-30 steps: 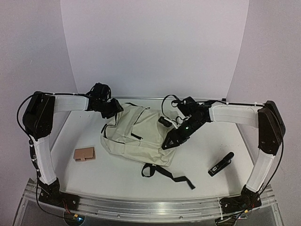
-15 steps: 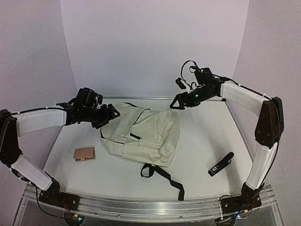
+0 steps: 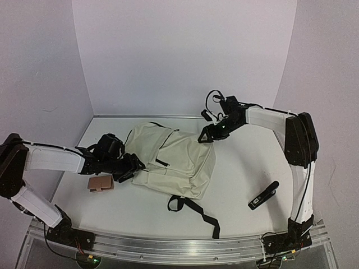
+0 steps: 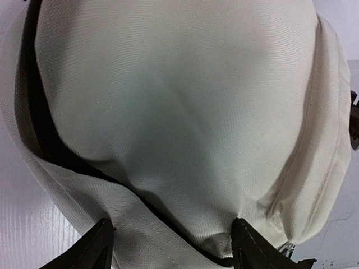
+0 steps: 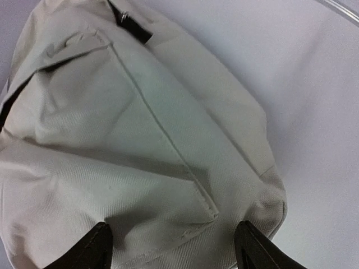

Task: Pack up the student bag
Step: Adjust the student bag at the center of the board.

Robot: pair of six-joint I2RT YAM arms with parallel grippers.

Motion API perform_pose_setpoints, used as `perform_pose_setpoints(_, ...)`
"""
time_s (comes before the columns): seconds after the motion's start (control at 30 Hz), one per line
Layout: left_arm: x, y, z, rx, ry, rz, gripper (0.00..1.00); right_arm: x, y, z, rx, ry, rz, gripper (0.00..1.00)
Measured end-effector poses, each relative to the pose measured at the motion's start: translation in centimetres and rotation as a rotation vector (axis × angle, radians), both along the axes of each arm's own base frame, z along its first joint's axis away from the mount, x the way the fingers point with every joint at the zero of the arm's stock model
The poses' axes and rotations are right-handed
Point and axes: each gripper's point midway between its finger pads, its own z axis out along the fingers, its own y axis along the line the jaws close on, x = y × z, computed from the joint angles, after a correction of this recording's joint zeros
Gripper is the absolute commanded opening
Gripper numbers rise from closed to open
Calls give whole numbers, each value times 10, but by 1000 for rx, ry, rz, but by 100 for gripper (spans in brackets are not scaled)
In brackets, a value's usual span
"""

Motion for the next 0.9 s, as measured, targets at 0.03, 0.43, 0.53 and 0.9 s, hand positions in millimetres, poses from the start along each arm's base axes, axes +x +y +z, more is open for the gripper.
perform_pose_setpoints(0.03, 2, -2, -3, -3, 4, 4, 66, -5, -1, -2, 6, 6, 9, 66)
perform_pose_setpoints(0.43, 54, -38, -9, 41, -40, -48, 51, -118, -32, -13, 54, 193, 81, 60)
perform_pose_setpoints(0.53, 63, -43, -6, 37, -62, -57, 49, -147, -37, -14, 51, 234, 97, 62)
perform_pose_setpoints(0.9, 53, -32, 12, 7, -108, -36, 64, -134, -13, 70, -39, -51, 84, 63)
